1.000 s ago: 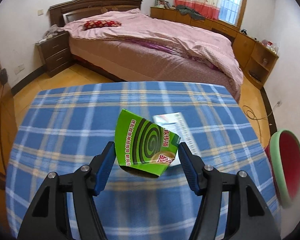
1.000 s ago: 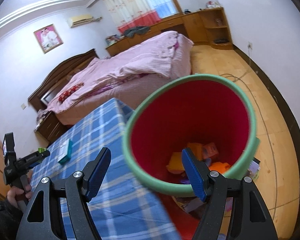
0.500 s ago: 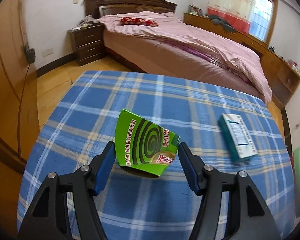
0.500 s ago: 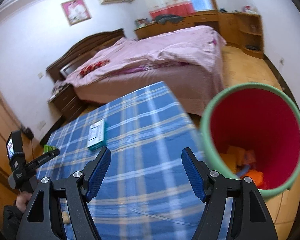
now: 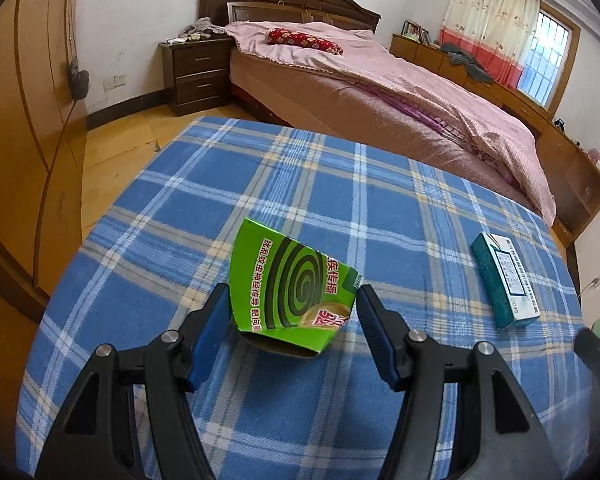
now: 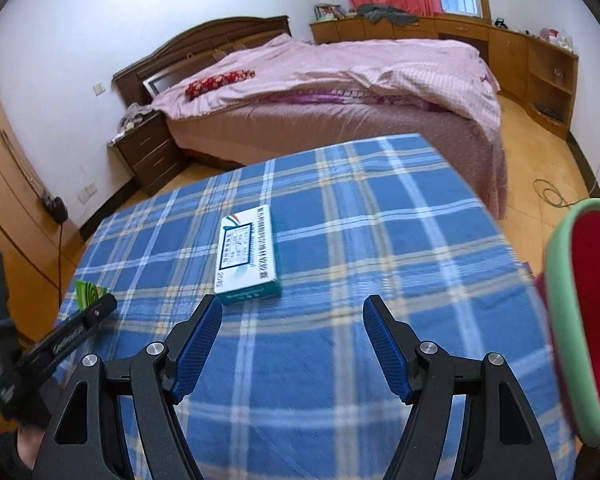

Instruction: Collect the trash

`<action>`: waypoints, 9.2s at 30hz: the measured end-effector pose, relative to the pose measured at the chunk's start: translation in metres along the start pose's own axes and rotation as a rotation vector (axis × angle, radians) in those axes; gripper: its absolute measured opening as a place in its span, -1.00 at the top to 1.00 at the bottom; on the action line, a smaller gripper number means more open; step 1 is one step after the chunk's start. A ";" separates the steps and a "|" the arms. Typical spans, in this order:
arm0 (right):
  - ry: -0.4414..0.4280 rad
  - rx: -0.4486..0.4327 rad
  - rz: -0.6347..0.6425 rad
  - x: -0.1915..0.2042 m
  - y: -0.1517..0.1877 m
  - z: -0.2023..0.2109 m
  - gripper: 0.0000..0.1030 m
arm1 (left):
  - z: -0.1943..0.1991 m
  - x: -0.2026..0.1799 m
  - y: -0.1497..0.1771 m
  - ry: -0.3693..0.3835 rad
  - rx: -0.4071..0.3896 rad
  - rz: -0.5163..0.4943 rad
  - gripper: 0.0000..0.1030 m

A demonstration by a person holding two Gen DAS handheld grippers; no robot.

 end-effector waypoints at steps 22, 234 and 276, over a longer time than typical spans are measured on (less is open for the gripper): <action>0.099 0.108 0.137 0.040 -0.010 -0.068 -0.54 | -0.003 0.005 0.000 0.040 0.017 0.029 -0.25; 0.085 -0.257 -0.012 -0.021 0.186 0.182 -0.58 | 0.178 -0.020 0.163 0.087 -0.130 -0.257 -0.32; 0.083 -0.251 -0.017 -0.022 0.187 0.182 -0.58 | 0.178 -0.018 0.163 0.085 -0.132 -0.254 -0.32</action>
Point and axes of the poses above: each gripper's, at about its wrist camera, not at the fingertips, and z roughly against the way its jaws point, x to its left, y to its underside, the point moved 3 cm from there along -z, roughly the way its jaws point, and after that the axes turned 1 degree about -y, right-handed, at the moved point
